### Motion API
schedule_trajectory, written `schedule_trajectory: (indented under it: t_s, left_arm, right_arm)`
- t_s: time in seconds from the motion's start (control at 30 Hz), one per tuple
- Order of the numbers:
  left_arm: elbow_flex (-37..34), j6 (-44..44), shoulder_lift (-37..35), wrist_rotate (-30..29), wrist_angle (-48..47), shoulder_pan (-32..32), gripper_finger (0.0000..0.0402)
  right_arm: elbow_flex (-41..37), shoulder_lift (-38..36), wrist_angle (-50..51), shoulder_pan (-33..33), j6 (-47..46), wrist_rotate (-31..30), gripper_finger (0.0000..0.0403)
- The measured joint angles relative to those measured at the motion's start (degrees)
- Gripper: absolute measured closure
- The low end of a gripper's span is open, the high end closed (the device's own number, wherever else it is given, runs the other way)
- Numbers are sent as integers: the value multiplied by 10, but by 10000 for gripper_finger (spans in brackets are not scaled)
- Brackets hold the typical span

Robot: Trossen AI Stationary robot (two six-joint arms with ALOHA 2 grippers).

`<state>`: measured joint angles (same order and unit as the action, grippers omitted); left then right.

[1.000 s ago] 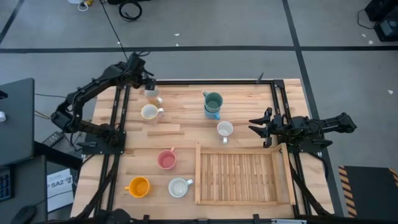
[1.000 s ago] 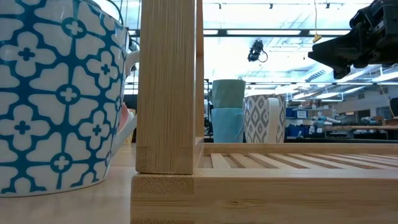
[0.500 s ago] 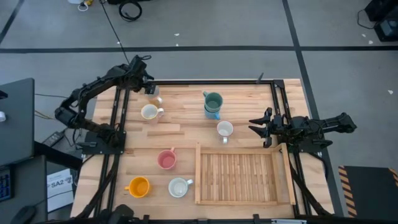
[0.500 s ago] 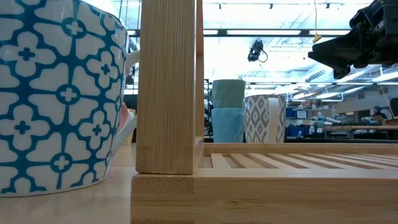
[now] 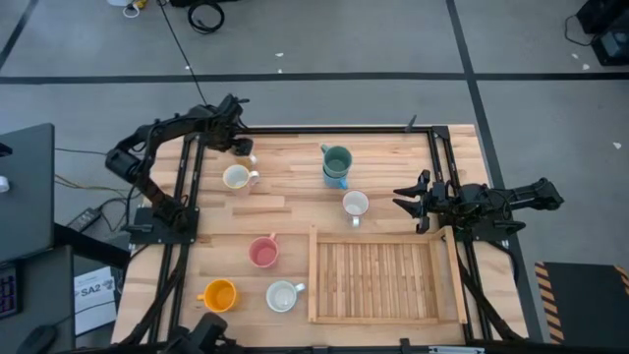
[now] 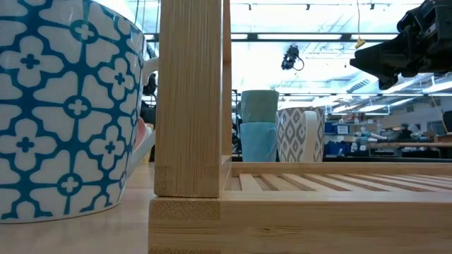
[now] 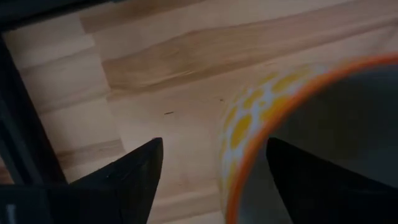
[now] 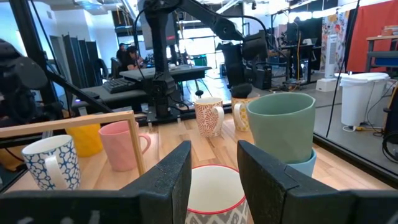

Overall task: Place coffee mugs
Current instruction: Put the orange patterned mug on the shelf

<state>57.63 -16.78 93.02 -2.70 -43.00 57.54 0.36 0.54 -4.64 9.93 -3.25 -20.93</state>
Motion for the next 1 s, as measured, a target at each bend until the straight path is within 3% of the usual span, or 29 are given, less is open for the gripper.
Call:
schedule_trajectory:
  t_s: [0.5, 0.9, 1.0]
  left_arm:
    - [0, 0, 1, 0, 30, 0, 274]
    - [0, 1, 0, 0, 27, 0, 366]
    - [0, 0, 0, 2, 29, 0, 371]
  right_arm:
    - [0, 0, 0, 0, 0, 0, 267]
    - [0, 0, 0, 0, 0, 0, 267]
    - [0, 0, 0, 0, 0, 0, 267]
